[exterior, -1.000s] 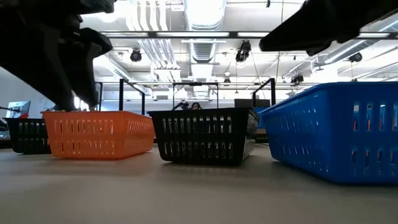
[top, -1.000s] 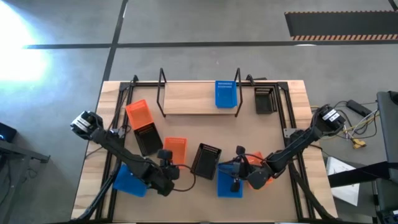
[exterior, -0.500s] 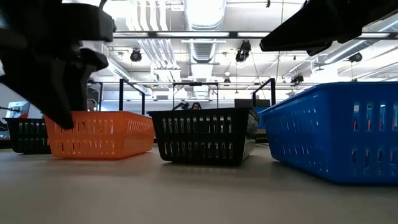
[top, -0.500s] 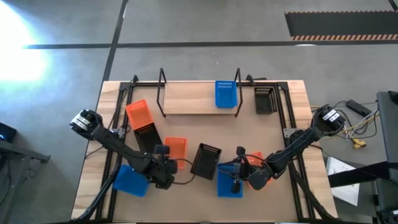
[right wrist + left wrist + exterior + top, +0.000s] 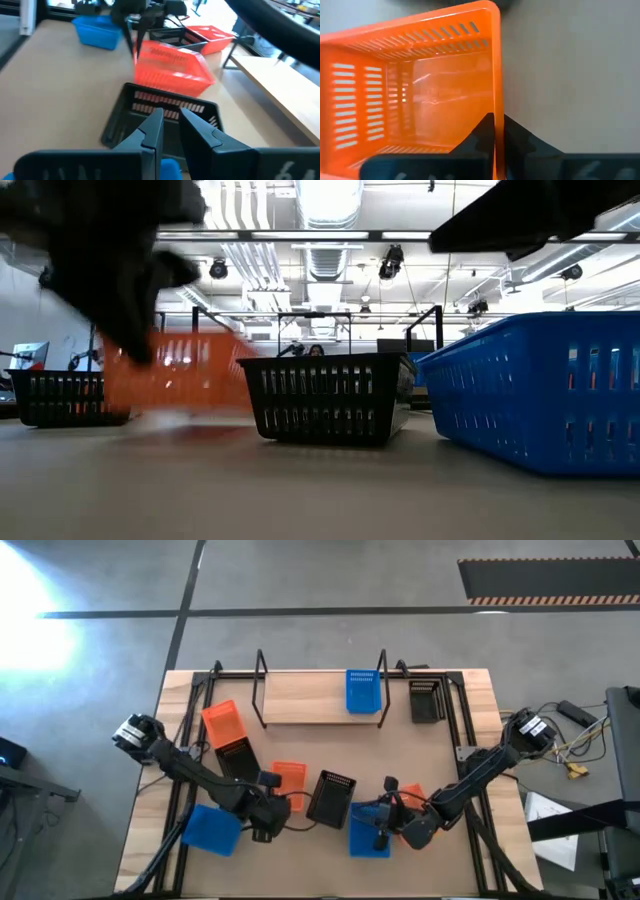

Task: Stack baskets on shelf by color
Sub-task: Put the middle orange bin on the shelf

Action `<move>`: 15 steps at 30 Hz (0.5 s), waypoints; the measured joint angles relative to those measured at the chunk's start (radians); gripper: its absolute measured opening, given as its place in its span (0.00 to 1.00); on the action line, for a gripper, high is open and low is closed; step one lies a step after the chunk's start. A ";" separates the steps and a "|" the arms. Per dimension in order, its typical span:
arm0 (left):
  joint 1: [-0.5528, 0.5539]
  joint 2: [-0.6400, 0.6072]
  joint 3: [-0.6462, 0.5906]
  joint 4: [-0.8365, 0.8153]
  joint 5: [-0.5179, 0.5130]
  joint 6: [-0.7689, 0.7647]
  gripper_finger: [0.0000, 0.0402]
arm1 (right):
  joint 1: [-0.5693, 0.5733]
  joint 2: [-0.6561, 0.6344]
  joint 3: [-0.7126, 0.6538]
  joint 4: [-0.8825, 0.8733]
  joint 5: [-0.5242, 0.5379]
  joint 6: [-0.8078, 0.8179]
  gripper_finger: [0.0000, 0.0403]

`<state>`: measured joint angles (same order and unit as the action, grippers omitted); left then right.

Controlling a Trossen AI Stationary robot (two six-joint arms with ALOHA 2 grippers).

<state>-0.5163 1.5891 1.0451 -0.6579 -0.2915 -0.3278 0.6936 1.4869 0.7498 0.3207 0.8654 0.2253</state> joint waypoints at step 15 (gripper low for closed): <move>0.428 -0.101 0.238 0.060 -0.030 0.385 0.00 | 0.096 0.009 0.000 -0.002 0.013 -0.039 0.13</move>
<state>-0.0879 1.4879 1.2836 -0.5984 -0.3211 0.0571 0.7897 1.4960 0.7502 0.3188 0.8789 0.1858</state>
